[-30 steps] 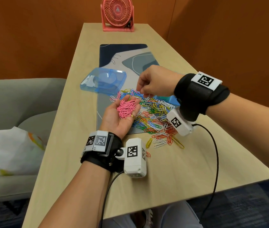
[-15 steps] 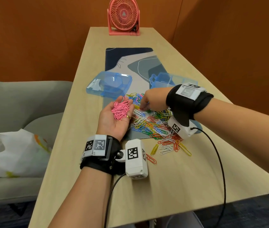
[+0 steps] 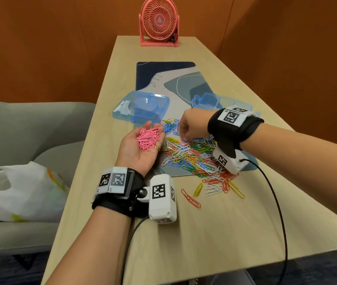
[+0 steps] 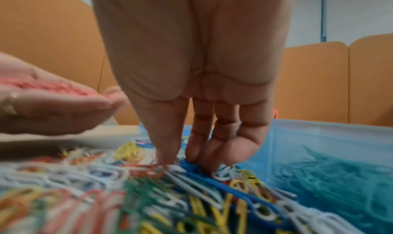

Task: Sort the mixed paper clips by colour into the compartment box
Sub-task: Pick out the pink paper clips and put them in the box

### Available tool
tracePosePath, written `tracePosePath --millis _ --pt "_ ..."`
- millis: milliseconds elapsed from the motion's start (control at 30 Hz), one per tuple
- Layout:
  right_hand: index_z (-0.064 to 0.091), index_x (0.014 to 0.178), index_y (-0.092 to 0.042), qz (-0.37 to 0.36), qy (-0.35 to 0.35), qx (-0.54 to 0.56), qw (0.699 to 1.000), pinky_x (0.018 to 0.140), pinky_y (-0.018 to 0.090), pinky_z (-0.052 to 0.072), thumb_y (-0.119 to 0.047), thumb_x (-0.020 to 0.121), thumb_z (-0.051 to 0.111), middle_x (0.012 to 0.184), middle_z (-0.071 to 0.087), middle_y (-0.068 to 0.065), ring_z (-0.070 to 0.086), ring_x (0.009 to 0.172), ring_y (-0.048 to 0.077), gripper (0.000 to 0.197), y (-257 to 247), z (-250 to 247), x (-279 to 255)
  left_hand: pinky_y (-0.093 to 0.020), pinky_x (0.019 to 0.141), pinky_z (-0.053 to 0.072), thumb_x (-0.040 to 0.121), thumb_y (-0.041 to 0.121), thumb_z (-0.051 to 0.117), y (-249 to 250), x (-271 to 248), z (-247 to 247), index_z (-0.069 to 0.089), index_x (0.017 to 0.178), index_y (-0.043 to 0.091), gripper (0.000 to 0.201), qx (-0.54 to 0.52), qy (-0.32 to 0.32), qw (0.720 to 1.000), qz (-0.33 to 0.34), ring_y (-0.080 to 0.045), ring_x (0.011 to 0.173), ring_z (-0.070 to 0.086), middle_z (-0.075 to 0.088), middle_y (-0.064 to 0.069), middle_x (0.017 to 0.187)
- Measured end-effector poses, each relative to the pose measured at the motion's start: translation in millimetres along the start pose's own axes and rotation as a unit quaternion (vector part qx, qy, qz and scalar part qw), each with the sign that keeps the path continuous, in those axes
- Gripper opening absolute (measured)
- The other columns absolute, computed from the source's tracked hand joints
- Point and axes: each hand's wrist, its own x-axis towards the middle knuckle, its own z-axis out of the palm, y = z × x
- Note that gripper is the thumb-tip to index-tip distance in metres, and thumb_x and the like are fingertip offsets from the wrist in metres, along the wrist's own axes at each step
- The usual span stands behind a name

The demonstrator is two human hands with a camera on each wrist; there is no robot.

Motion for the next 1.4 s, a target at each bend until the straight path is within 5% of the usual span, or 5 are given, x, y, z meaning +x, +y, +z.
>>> tracePosePath --millis 267,433,533,800,1400 --pt "0.072 0.090 -0.013 0.016 0.015 -0.024 0.999 0.072 0.026 0.048 -0.007 0.079 0.072 0.095 0.072 0.003 0.058 0.080 0.014 0.012 -0.3 -6.5 3.7 -0.042 0.086 0.047 0.102 0.019 0.032 -3.7 -1.1 -4.6 0.059 0.092 0.003 0.033 -0.009 -0.011 1.000 -0.012 -0.032 0.090 0.060 0.069 -0.019 0.079" --pt "0.074 0.095 -0.008 0.022 0.001 -0.042 0.999 0.055 0.015 0.038 -0.010 0.082 0.070 0.095 0.072 0.006 0.057 0.078 0.015 0.014 -1.6 -1.8 2.7 -0.041 0.084 0.048 0.102 0.019 0.032 -5.4 -1.7 -4.5 0.059 0.091 0.003 0.033 -0.007 -0.015 1.000 -0.022 -0.032 0.090 0.059 0.062 -0.018 0.095" --pt "0.072 0.092 -0.004 0.025 0.006 -0.049 0.998 0.057 0.023 0.042 -0.012 0.085 0.063 0.091 0.070 0.009 0.059 0.079 0.021 0.014 -0.7 0.3 1.4 -0.041 0.086 0.046 0.102 0.018 0.032 -5.2 -1.1 -4.1 0.058 0.091 0.003 0.033 -0.005 -0.015 1.000 -0.023 -0.031 0.090 0.059 0.061 -0.018 0.095" --pt "0.055 0.063 -0.019 0.039 0.014 0.002 0.999 0.059 0.026 0.045 -0.015 0.080 0.066 0.067 0.057 -0.001 0.054 0.069 0.017 0.020 0.2 -4.5 -2.2 -0.041 0.090 0.045 0.102 0.019 0.032 -4.7 -2.2 -3.1 0.058 0.090 0.003 0.033 -0.008 -0.018 1.000 -0.023 -0.031 0.090 0.058 0.061 -0.018 0.095" --pt "0.066 0.082 -0.012 0.036 -0.021 -0.004 0.999 0.058 0.025 0.045 -0.019 0.078 0.071 0.080 0.062 0.004 0.056 0.077 0.019 0.010 -13.7 7.8 -4.1 -0.040 0.085 0.048 0.101 0.018 0.032 -3.9 -1.4 -4.1 0.059 0.091 0.002 0.033 -0.007 -0.016 1.000 -0.017 -0.032 0.090 0.059 0.062 -0.019 0.094"
